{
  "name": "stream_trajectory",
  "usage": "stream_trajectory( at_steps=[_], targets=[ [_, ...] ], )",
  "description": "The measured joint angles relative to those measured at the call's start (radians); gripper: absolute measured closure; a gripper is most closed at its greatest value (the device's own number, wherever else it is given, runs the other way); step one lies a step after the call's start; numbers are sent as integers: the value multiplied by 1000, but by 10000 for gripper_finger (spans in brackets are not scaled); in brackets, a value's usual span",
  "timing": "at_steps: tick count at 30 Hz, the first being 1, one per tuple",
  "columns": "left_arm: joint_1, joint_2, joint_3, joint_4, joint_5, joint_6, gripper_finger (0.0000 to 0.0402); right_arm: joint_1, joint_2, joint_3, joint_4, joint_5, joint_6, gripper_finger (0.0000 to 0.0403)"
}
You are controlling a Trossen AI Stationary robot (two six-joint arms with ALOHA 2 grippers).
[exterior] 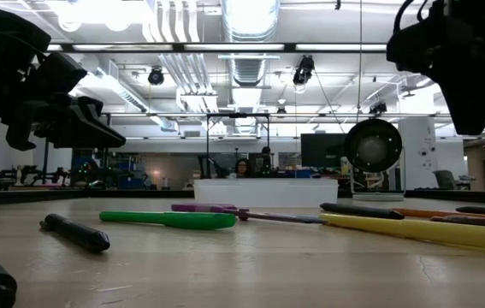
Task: Pick & place school supplies into a supply box
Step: Put the middle right black pen into the transparent bin
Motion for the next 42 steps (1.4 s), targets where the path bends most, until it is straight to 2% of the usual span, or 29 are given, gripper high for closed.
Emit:
stream_trajectory(
  at_steps=[6,14,42],
  targets=[
    [0,0,0,0,0,0,349,0,2,-30,44,-1,12,335],
    [0,0,0,0,0,0,349,-16,2,-117,110,-90,15,335],
    [0,0,0,0,0,0,349,-20,4,-304,354,-132,35,335]
  ],
)
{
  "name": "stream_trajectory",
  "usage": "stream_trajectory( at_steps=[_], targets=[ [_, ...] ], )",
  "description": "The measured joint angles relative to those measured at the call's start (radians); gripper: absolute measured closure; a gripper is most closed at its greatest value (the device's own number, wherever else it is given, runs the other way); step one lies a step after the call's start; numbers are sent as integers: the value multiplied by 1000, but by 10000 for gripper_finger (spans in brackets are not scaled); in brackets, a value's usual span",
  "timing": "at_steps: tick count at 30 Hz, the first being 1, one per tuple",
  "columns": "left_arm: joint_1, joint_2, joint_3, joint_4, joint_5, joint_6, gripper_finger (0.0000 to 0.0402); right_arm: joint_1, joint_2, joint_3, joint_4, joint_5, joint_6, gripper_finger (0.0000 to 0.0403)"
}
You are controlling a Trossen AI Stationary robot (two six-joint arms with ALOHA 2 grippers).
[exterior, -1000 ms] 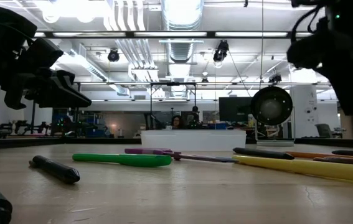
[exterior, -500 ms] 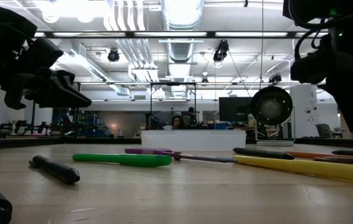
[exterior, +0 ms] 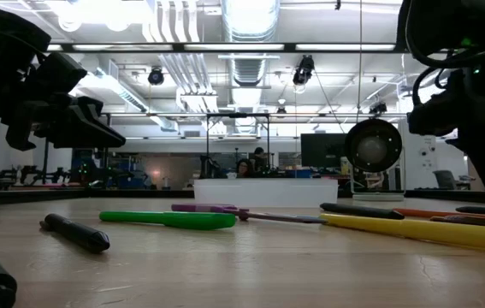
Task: Pick & place school supplies into a supply box
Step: Put the middle right black pen into the transparent bin
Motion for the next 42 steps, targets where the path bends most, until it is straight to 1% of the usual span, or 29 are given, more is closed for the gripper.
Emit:
stream_trajectory(
  at_steps=[5,12,22,26,31,42],
  targets=[
    [0,0,0,0,0,0,349,0,0,-22,42,-42,-7,335],
    [0,0,0,0,0,0,349,-1,-6,-80,100,-67,-12,335],
    [0,0,0,0,0,0,349,0,-5,-82,92,-64,-17,335],
    [0,0,0,0,0,0,349,0,-5,-76,88,-61,-108,335],
    [0,0,0,0,0,0,349,1,-2,-63,83,-60,-260,335],
    [0,0,0,0,0,0,349,3,-1,-62,85,-46,-251,340]
  ],
)
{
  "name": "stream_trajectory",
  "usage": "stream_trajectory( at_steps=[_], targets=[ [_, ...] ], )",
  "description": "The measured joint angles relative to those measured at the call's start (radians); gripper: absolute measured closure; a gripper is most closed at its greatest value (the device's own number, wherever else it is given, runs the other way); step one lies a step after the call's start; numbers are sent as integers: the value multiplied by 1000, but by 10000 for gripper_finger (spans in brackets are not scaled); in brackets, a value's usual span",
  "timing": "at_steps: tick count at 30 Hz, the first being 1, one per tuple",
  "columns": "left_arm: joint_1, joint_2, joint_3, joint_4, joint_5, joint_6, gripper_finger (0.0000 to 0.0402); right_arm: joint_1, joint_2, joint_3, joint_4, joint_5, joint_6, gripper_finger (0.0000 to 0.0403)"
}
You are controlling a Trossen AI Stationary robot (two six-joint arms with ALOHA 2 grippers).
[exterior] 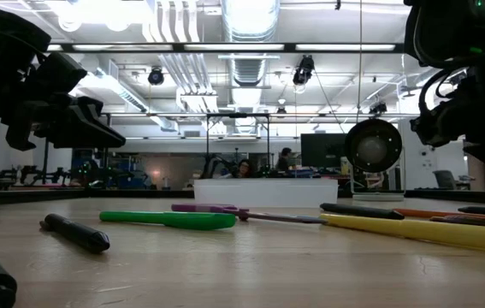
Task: Pick & place school supplies into a supply box
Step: Put the middle right black pen into the transparent bin
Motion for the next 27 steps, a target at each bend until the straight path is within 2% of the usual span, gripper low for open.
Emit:
stream_trajectory(
  at_steps=[6,12,15,21,27],
  targets=[
    [0,0,0,0,0,0,349,0,-1,1,-5,1,-5,382],
    [0,0,0,0,0,0,349,0,0,5,-12,0,-28,386],
    [0,0,0,0,0,0,349,-1,4,29,-71,19,-52,387],
    [0,0,0,0,0,0,349,-7,3,119,-225,162,-99,388],
    [0,0,0,0,0,0,349,-8,1,212,-269,353,-208,389]
  ],
)
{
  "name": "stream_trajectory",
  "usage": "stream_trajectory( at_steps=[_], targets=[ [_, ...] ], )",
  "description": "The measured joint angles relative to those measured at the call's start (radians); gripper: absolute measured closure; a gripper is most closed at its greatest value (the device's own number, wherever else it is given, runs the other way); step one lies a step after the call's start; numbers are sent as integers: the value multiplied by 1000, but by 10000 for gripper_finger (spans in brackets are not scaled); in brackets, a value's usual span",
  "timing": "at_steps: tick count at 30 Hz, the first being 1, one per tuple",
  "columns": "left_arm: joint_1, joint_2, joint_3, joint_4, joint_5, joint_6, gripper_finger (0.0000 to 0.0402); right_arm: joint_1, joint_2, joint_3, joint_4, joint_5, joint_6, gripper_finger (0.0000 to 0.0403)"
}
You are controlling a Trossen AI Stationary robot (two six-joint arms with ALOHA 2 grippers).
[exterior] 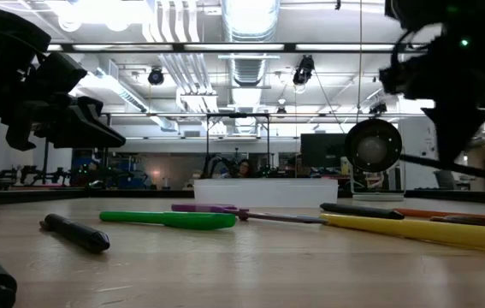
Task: Pick & place school supplies into a supply box
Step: Put the middle right black pen into the transparent bin
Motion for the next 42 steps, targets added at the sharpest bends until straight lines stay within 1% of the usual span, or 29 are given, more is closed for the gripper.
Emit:
stream_trajectory(
  at_steps=[5,11,18,23,26,34,38,42],
  targets=[
    [0,0,0,0,0,0,349,0,6,55,2,187,-136,389],
    [0,0,0,0,0,0,349,-12,56,107,3,313,-302,390],
    [0,0,0,0,0,0,349,-64,179,206,7,445,-521,390],
    [0,0,0,0,0,0,349,-89,278,305,11,595,-597,390],
    [0,0,0,0,0,0,349,-94,334,363,12,663,-646,390],
    [0,0,0,0,0,0,349,-117,483,484,37,800,-760,390],
    [0,0,0,0,0,0,349,-134,547,524,56,835,-805,390],
    [0,0,0,0,0,0,349,-148,594,559,63,870,-812,388]
  ],
)
